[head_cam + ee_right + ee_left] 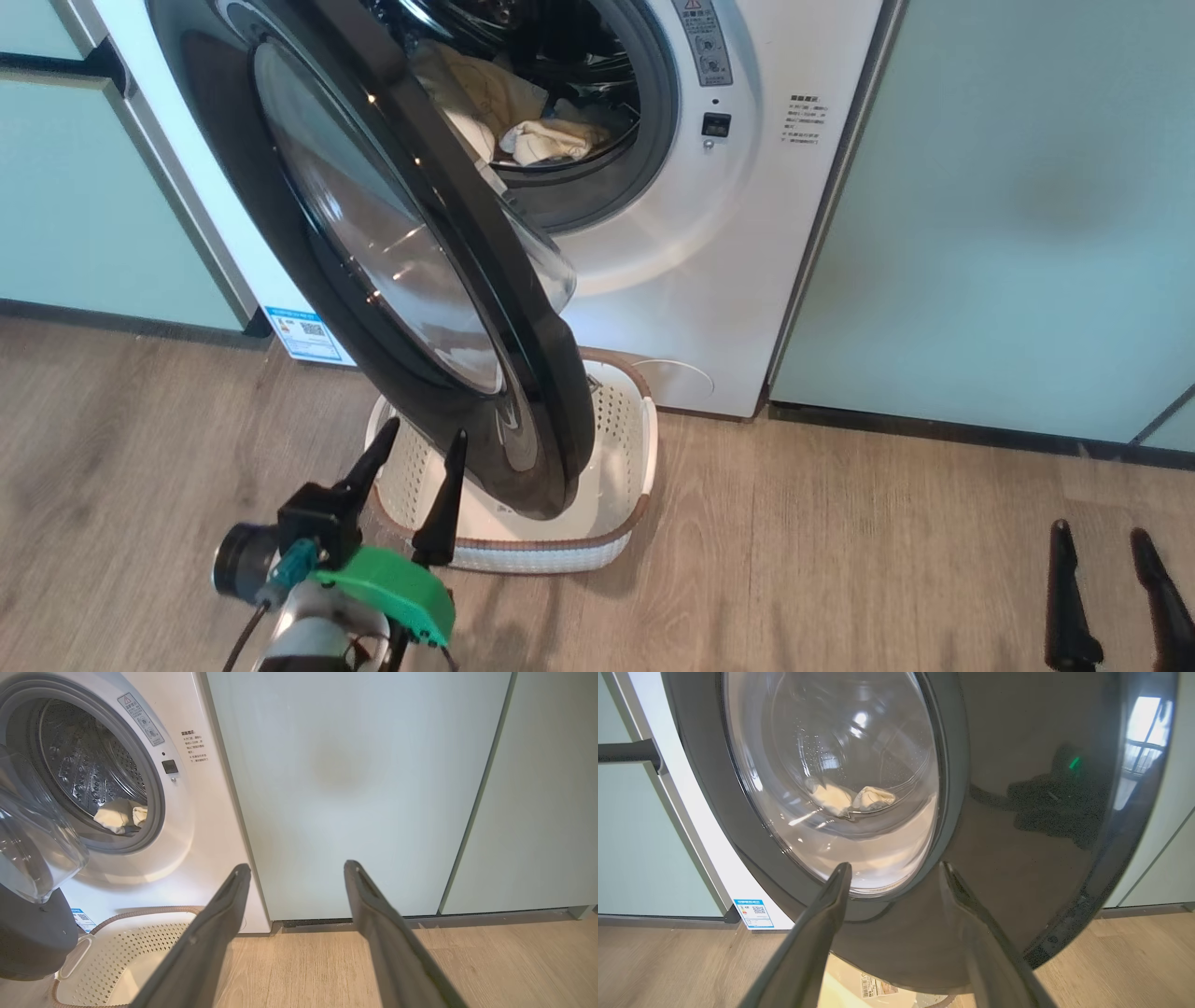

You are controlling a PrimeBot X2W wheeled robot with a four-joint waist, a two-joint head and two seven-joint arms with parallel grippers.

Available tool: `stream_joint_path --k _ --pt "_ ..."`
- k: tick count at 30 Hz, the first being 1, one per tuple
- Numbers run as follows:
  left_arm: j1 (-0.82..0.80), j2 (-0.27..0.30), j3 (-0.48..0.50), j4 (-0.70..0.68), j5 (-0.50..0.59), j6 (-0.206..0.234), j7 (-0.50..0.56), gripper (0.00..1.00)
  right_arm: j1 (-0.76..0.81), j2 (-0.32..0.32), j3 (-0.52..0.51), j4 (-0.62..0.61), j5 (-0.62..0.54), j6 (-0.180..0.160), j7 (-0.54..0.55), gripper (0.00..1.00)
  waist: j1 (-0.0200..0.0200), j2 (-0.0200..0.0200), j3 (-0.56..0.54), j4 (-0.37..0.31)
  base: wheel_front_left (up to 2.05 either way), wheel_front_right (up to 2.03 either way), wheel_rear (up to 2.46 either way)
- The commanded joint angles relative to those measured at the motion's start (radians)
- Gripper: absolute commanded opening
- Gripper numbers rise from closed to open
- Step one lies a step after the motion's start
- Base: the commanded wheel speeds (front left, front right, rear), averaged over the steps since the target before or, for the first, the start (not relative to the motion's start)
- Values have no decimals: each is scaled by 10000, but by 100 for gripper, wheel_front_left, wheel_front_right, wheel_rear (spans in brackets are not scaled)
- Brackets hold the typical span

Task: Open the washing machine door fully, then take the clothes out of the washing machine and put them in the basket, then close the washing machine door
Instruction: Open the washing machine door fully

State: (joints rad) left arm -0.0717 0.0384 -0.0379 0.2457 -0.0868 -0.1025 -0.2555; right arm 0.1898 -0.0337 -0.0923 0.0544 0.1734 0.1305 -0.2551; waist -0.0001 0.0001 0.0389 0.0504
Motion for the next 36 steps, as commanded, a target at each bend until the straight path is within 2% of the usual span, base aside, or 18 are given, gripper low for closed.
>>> stream_joint_path --k 1,31,32,33,36 --pt "-185 119 317 -242 40 54 -63 100 -109 -167 251 -306 33 2 -66 100 1 -1 -25 -36 0 0 0" --pt "-333 118 177 -190 -67 218 -63 100 -296 -166 421 -247 -68 2 -66 100 1 -1 123 -224 0 0 0" --pt "-339 118 177 -176 -66 217 -63 94 -300 -166 417 -241 -67 2 -66 100 1 -1 120 -229 0 0 0" --pt "-344 118 175 -155 -63 215 -63 2 -302 -166 413 -237 -72 2 -66 100 1 -1 113 -231 0 0 0" --pt "-343 125 84 83 -119 108 -63 0 -298 -166 403 -225 -86 2 -66 100 1 -1 81 -243 0 0 0"
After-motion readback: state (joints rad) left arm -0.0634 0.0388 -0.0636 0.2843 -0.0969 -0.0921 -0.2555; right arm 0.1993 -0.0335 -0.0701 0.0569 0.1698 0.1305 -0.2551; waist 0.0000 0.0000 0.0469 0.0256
